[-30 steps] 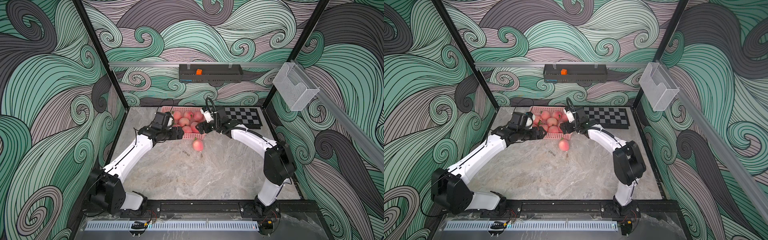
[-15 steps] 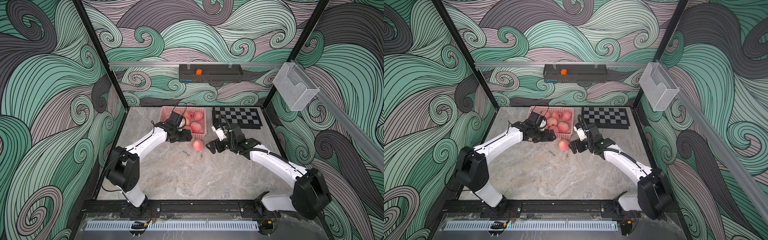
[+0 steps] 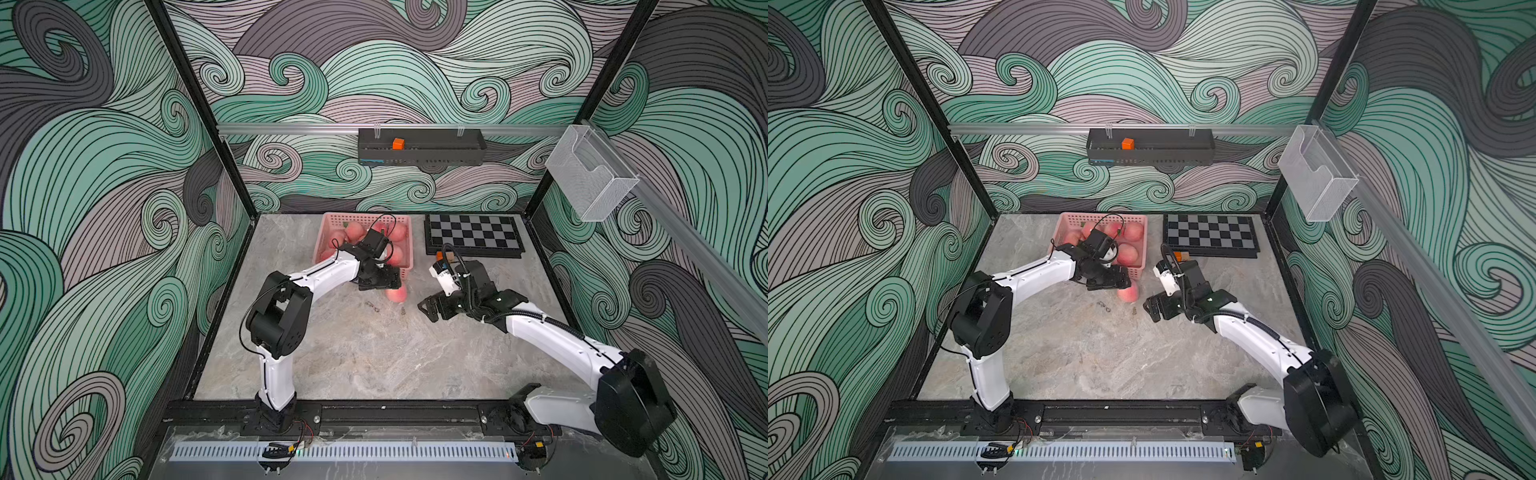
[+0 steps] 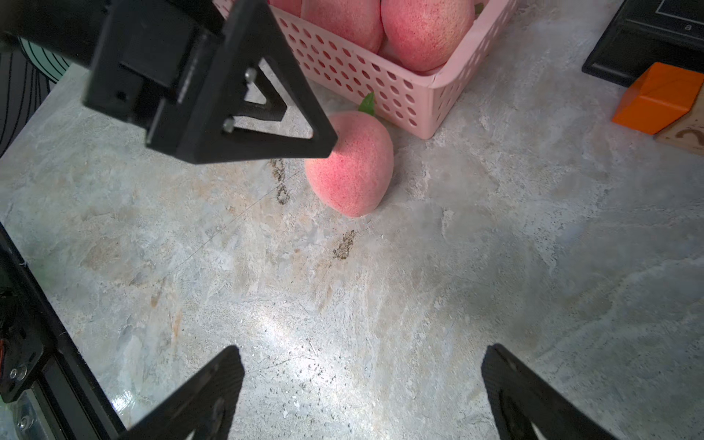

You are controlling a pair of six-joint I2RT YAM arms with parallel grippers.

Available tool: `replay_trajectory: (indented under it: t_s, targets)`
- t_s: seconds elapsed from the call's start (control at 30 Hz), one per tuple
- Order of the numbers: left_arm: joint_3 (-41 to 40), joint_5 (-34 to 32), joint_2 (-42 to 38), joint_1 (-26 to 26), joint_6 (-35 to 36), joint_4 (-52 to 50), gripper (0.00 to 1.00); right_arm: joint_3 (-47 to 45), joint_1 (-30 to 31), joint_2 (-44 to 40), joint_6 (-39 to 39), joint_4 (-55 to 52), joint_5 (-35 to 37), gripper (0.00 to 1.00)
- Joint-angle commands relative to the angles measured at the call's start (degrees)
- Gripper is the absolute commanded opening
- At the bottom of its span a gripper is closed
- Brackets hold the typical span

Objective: Put the peaches into the basket
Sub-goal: Pick up the peach from the center of the board.

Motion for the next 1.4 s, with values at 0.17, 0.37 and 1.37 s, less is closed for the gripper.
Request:
replay_trajectory:
  t_s: [0.17,0.37,1.37]
  targets:
    - [4.30,0.93,5.27,-1.02,-1.34,1.37,0.89,-2.07,-1.14,-2.42,0.15,0.55,-0.48,0.99]
    - [5.61,1.36,7.70,-1.60,-1.63,1.65,0.86,-2.69,-2.50,-3.37,-0.18,0.56,-0.83,0.99]
    - [17.05,-8.46,-2.30,-0.06,7.89,-15.17,0.65,0.54,-5.11,-6.18,-0.90,0.03,-2.75,0.99]
